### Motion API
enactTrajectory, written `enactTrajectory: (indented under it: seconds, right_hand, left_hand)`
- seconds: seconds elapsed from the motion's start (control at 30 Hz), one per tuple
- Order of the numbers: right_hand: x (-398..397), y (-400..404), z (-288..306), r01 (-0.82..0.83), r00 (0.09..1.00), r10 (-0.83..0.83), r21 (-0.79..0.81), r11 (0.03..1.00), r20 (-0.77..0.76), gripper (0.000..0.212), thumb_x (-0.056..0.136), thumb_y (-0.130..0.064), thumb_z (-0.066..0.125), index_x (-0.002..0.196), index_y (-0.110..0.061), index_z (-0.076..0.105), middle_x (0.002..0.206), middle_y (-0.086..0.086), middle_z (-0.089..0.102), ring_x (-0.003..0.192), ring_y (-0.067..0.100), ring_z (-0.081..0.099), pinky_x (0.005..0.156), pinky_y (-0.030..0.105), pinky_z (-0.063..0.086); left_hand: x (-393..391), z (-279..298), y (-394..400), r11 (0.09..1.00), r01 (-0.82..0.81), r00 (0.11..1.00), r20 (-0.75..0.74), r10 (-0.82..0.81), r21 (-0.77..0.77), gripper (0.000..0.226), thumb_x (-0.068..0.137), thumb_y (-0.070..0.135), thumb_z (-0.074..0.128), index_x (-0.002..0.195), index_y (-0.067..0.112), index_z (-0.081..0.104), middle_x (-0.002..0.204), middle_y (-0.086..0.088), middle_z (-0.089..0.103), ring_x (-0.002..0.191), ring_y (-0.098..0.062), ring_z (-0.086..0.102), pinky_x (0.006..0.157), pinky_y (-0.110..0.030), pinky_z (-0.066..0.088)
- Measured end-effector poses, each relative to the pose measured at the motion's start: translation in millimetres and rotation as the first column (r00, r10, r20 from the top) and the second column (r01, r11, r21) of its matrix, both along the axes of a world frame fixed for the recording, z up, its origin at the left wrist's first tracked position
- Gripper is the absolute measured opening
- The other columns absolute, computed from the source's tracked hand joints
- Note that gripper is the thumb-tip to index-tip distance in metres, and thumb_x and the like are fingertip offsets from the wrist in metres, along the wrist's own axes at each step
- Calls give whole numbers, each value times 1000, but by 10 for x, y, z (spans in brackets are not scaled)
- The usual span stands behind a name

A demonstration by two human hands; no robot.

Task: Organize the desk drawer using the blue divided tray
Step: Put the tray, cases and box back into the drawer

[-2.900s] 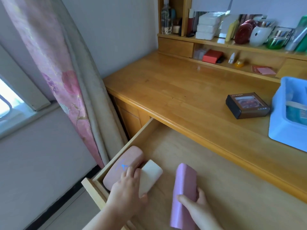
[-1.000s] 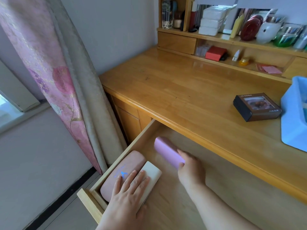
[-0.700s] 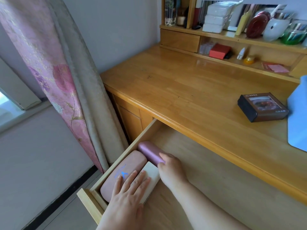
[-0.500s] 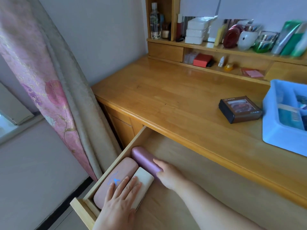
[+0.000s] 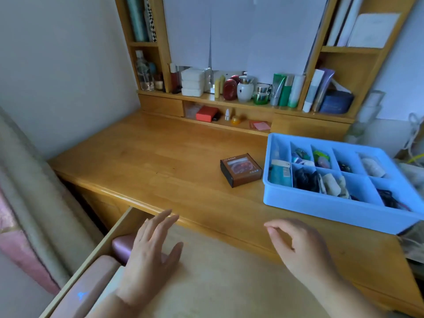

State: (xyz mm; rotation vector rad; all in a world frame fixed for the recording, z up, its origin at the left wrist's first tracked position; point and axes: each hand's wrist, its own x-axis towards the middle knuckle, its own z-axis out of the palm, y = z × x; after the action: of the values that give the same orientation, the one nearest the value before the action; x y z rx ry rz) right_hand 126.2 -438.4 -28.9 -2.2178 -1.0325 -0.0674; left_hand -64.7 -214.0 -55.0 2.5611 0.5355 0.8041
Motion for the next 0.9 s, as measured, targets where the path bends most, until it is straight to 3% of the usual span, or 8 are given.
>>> enactTrajectory:
  seconds: [0.17,0.27,0.4,0.47,0.53,0.77,0.83,0.9]
  right_hand:
    - [406,-336,-264,29,992,-44,-134,991,-115,19,86,-27,64,101,-38,68,112,-33,53,106,-10,50,83,2,32]
    - [461,-345,-335,-11,985,-12,-132,991,-173,19,83,-35,66,94,-50,63,112,-40,49,111,-17,43,78,2,36]
    - [525,-355,-392,-11,979,-1,-60,998,-201,14,78,-43,65,91,-50,66,110,-40,53,112,-18,42,81,6,42]
    - [530,-351,-396,-40,979,27,-62,997,-200,15,78,-46,63,93,-49,65,111,-41,51,115,-18,40,84,2,38]
    - [537,-361,-394,-33,974,21,-50,998,-224,15,79,-46,64,93,-49,66,112,-42,50,111,-16,44,76,4,40]
    - [377,-255,-343,70,935,-41,70,995,-351,16,83,-35,66,96,-45,65,105,-31,59,108,-14,47,79,4,40]
    - [161,-109,-245,124,866,-17,181,976,-500,20,85,-39,63,103,-47,58,100,-23,65,101,-7,56,85,12,45]
    - [-123,55,-140,181,706,74,281,942,-704,34,78,-53,61,110,-49,49,93,-13,69,85,5,66,76,29,54]
  left_hand:
    - [1286,189,35,995,75,975,-205,-88,-70,93,74,40,74,147,21,21,154,-4,22,140,-22,27,113,-40,30]
    - [1970,168,269,986,-21,935,-353,-39,-164,114,67,54,76,149,30,1,159,0,2,145,-23,9,116,-42,22]
    - [2505,29,535,962,8,885,-446,-135,-274,121,56,54,82,148,37,4,157,4,3,142,-24,19,111,-42,32]
    - [2600,-46,560,969,44,900,-411,-144,-243,110,57,51,83,145,33,19,146,4,21,123,-20,41,94,-31,43]
    - [2561,-87,501,981,5,933,-351,-74,-193,102,56,51,81,140,32,27,133,4,32,109,-14,44,86,-26,42]
    - [1562,-85,-100,984,-50,979,-205,14,-173,100,57,52,79,141,28,29,118,9,35,116,-15,43,100,-25,39]
    - [1184,-51,-350,973,-45,990,-138,14,-228,99,57,49,79,140,24,33,115,11,36,115,-13,45,100,-25,40]
    - [851,-16,-599,971,-37,998,-51,26,-237,96,54,52,75,138,22,38,113,11,40,111,-11,49,96,-27,43]
